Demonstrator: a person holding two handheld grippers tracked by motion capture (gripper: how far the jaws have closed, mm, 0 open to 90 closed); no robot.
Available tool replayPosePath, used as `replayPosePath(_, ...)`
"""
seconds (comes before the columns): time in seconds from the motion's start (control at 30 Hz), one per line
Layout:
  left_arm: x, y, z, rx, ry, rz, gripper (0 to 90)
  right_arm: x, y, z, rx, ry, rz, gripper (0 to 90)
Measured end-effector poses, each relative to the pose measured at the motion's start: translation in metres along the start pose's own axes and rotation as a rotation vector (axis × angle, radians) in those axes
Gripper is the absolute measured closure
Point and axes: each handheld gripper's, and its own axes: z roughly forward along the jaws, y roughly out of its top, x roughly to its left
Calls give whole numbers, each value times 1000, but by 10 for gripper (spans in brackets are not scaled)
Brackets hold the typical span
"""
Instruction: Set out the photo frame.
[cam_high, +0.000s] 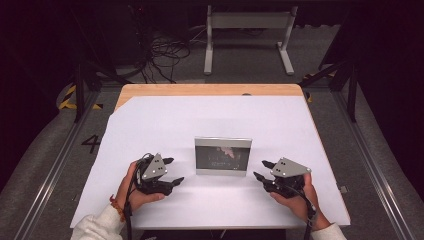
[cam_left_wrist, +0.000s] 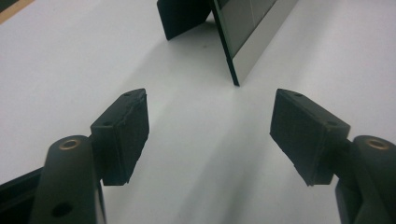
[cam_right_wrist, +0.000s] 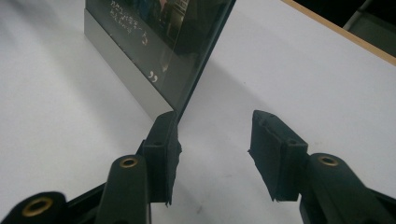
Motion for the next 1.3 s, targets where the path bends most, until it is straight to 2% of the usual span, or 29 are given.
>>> replayPosePath(0.2, -1, -10, -6, 14, 16, -4, 251, -1, -6, -2, 16, -10, 3, 478)
replayPosePath(0.43, 1, -20, -13, 30, 39, -13, 231, -4, -13, -8, 27, -31, 19, 384)
replayPosePath(0.6, 2, -27, -19, 26, 41, -35, 220, -4, -19, -13, 31, -47, 24, 338)
replayPosePath(0.83, 3, -35, -24, 34, 47, -39, 191, -8, -26, -17, 41, -66, 35, 273)
replayPosePath(1.0, 6, -44, -31, 24, 56, -68, 173, -9, -33, -22, 55, -100, 38, 206)
replayPosePath(1.13, 6, -49, -35, 22, 59, -77, 168, -10, -37, -25, 61, -114, 42, 173)
replayPosePath(1.3, 10, -57, -42, -3, 67, -114, 138, -11, -41, -29, 49, -120, 44, 137)
